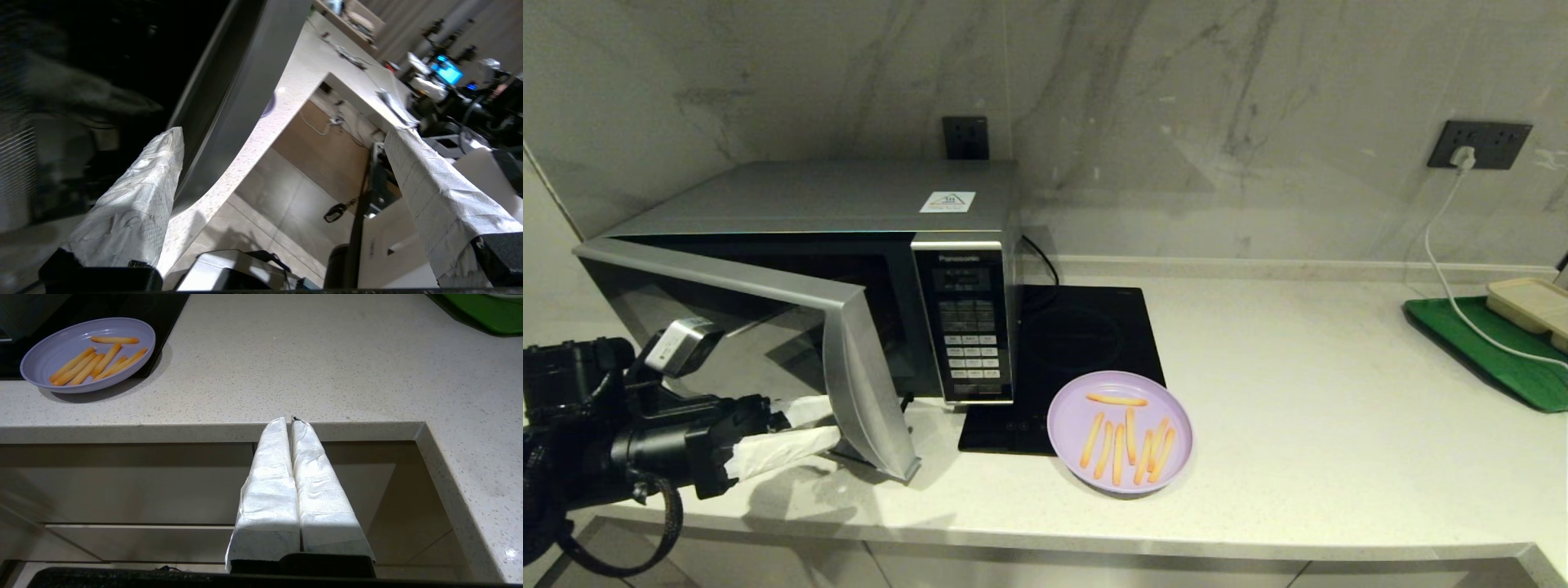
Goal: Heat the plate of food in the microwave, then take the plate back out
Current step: Open the microwave oven
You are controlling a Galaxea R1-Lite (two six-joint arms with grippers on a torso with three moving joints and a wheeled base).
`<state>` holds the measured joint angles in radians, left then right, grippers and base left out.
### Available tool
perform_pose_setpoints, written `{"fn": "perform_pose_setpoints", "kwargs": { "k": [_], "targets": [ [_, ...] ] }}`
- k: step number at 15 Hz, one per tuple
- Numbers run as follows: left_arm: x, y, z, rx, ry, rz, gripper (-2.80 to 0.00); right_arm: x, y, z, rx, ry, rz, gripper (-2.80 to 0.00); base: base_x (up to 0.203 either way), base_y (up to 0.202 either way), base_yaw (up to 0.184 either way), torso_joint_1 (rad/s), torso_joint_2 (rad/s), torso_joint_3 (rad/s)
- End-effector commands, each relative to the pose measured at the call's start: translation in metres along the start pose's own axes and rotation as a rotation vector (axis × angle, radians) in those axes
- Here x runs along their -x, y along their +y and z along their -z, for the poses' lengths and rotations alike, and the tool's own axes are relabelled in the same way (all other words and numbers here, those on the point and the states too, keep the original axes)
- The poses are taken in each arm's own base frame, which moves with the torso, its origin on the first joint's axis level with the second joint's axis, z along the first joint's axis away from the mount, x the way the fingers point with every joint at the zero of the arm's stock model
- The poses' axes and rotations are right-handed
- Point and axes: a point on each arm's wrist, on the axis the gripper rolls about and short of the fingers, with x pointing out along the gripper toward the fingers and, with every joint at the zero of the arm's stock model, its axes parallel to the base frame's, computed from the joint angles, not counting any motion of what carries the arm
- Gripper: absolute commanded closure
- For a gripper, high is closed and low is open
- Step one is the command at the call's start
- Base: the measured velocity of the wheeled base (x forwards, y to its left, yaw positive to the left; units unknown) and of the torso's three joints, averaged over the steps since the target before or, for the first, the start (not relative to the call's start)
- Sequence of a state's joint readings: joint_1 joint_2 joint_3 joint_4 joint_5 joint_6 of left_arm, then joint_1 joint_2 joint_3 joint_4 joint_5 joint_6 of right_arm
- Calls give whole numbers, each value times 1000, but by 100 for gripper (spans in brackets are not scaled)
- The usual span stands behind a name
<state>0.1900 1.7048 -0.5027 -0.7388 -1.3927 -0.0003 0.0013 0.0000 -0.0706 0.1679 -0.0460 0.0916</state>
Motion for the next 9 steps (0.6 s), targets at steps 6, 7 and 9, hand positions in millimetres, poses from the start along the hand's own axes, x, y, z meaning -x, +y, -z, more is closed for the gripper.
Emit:
{"fn": "perform_pose_setpoints", "kwargs": {
  "k": [6, 7, 9],
  "targets": [
    [52, -99, -1, -226, -119, -238, 0, 0, 0, 0, 0, 1, 0, 0, 0, 0, 0, 0, 0, 0],
    [55, -117, 0, -269, -134, -282, 0, 0, 0, 0, 0, 1, 0, 0, 0, 0, 0, 0, 0, 0],
    [57, -154, -4, -358, -165, -386, 0, 0, 0, 0, 0, 1, 0, 0, 0, 0, 0, 0, 0, 0]
  ]
}}
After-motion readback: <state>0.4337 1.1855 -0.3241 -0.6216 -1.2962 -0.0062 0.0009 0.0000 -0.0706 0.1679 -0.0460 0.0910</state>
